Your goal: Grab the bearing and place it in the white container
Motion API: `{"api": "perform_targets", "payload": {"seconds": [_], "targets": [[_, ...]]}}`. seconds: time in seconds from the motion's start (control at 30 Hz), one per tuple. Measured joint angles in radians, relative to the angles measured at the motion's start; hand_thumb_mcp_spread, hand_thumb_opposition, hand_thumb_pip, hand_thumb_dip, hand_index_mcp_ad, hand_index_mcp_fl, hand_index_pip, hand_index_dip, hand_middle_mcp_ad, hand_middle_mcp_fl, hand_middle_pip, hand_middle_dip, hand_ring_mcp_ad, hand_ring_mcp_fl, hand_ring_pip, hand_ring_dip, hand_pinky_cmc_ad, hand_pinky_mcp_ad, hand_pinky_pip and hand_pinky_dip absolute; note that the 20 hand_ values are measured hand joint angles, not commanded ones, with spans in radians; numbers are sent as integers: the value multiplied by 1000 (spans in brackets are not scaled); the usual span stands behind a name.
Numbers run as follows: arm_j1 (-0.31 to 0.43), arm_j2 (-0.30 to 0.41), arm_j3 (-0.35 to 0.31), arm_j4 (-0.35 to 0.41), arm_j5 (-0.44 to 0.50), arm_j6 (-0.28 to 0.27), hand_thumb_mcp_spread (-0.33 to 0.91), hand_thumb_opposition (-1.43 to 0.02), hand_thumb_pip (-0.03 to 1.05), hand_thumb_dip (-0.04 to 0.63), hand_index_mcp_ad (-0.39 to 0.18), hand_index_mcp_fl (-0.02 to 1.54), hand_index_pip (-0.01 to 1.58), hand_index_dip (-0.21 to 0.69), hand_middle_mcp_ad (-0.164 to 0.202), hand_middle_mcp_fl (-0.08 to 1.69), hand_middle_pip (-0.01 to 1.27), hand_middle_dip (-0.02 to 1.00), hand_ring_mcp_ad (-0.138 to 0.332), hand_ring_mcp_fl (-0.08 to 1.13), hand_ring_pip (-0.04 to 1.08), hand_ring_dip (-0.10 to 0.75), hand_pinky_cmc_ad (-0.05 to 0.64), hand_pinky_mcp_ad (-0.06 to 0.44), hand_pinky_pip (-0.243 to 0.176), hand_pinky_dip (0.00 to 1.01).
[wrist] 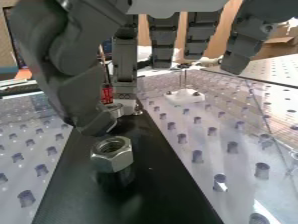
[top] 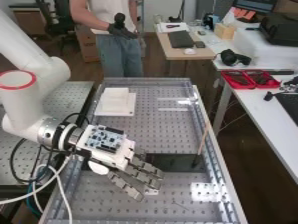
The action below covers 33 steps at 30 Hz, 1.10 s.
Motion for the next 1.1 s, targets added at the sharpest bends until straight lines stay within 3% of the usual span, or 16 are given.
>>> {"api": "perform_targets", "payload": {"seconds": [0.6,0.8,0.87,0.93,1.1], "targets": [[8,-10,-8,52,16,4,367,-852,665,367,-98,213,1388,192,75,56,127,138,129,-3,73,26,405,295,-91,180],[8,-10,-5,57,11,5,367,-848,660,347,-80,258,1388,176,65,52,127,138,126,-3,75,26,405,295,-91,176],[7,-7,-5,59,8,3,363,-848,658,330,-51,295,1379,155,68,52,126,138,126,-3,75,26,405,295,-91,176],[5,1,-5,62,5,2,367,-848,578,316,-51,400,1379,154,65,54,126,138,126,-3,75,26,405,295,-91,176],[1,25,-7,67,-3,-5,367,-840,576,298,-51,403,1379,154,65,54,126,138,126,-3,75,26,403,295,-84,178]]}}
